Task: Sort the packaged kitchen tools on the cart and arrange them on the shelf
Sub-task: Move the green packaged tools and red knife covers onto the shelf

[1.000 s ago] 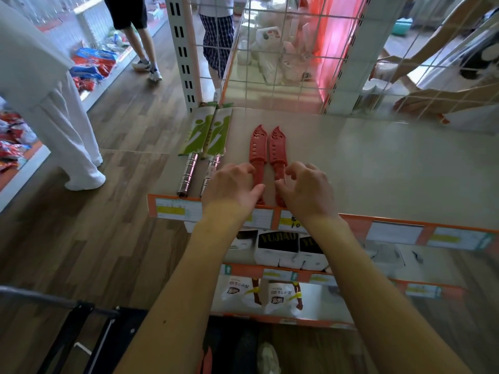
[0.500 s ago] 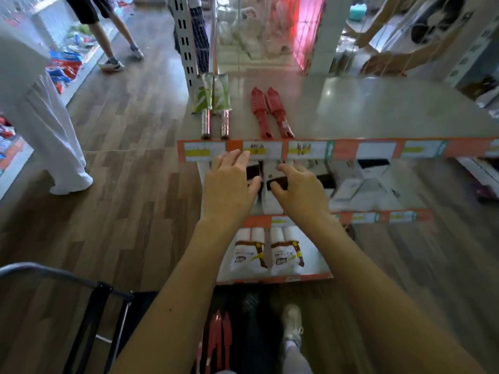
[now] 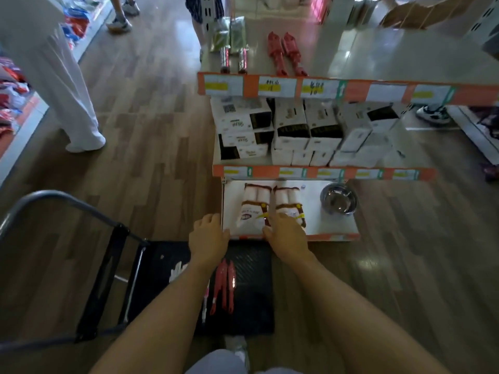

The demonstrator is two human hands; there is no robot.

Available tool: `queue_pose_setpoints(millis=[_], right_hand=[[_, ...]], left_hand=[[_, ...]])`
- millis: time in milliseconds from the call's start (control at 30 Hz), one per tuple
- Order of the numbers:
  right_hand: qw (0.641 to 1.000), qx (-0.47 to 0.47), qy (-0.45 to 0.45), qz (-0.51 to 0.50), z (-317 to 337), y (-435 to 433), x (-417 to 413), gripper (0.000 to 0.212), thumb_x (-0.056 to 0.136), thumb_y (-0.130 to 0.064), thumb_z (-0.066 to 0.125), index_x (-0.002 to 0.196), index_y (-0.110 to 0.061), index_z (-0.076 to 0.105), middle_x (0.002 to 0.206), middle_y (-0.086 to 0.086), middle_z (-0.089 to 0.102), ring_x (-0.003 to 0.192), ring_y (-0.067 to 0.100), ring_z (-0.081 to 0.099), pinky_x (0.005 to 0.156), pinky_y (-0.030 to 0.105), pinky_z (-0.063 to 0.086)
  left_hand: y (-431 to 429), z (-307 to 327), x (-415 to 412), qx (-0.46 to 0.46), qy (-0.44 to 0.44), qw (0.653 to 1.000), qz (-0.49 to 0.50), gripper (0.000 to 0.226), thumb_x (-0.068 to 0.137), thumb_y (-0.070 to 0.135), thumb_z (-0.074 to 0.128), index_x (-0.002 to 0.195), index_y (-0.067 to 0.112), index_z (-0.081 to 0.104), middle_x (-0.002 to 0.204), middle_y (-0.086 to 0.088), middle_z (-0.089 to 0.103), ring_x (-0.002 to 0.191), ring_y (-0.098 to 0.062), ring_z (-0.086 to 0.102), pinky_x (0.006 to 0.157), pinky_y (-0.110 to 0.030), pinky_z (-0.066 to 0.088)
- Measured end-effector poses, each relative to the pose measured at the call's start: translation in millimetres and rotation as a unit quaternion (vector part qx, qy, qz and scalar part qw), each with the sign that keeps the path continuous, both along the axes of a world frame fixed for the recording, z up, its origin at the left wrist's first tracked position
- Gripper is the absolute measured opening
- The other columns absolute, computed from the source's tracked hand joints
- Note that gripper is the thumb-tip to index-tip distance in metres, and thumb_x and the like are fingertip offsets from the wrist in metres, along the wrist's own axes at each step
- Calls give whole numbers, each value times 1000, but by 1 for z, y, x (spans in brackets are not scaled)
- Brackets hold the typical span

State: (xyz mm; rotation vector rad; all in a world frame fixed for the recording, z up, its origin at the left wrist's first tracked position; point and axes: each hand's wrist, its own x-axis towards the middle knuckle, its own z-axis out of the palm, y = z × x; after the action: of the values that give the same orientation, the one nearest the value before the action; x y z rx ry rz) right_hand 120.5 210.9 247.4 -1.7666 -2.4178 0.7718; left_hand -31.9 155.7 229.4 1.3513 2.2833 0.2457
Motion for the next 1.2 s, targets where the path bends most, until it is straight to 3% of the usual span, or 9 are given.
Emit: queue_pose_setpoints(millis=[133,267,567,867,1000,1200], right_hand=[[1000,-29,-1,6,-23,-36,9,27,93,-26,50,113,-9,57,114,10,61,103,23,58,86,33,50],[997,-71,-11,9,-46,-72,17,34,94,-26,50,122,-7,50,122,11,56,112,25,53,88,34,45],[991,-119,-60,13,-132,-126,27,35,95,-28,47,124,-10,48,121,10,56,112,25,52,83,33,45],[994,-102,-47,-8,-360,-145,2,26,93,-28,50,112,-11,55,109,6,60,98,21,58,69,28,40],[995,-83,-53,3,-459,-143,-10,24,93,-28,50,109,-11,56,107,5,60,97,22,59,68,27,39],[995,-63,-72,17,-566,-131,-41,28,95,-31,45,107,-8,55,110,9,60,102,27,57,71,32,39]], left_hand=[[-38,-21,17,-23,-23,999,21,50,93,30,49,138,12,36,147,-7,35,132,-26,34,102,-41,36],[-71,-45,31,-31,-17,999,14,55,93,29,48,142,11,31,150,-8,31,136,-27,29,107,-39,31],[-124,-126,44,-91,10,995,-25,55,93,35,47,141,12,31,145,-7,38,132,-26,34,105,-39,33],[-138,-347,33,-61,9,997,-49,45,92,35,48,133,16,41,135,-3,48,125,-22,41,97,-34,39],[-132,-449,26,-53,10,997,-57,37,91,36,50,122,17,49,119,-3,59,112,-22,52,91,-35,42],[-119,-553,17,-52,-2,998,-30,34,91,34,50,119,14,50,117,-7,59,108,-25,55,88,-39,48]])
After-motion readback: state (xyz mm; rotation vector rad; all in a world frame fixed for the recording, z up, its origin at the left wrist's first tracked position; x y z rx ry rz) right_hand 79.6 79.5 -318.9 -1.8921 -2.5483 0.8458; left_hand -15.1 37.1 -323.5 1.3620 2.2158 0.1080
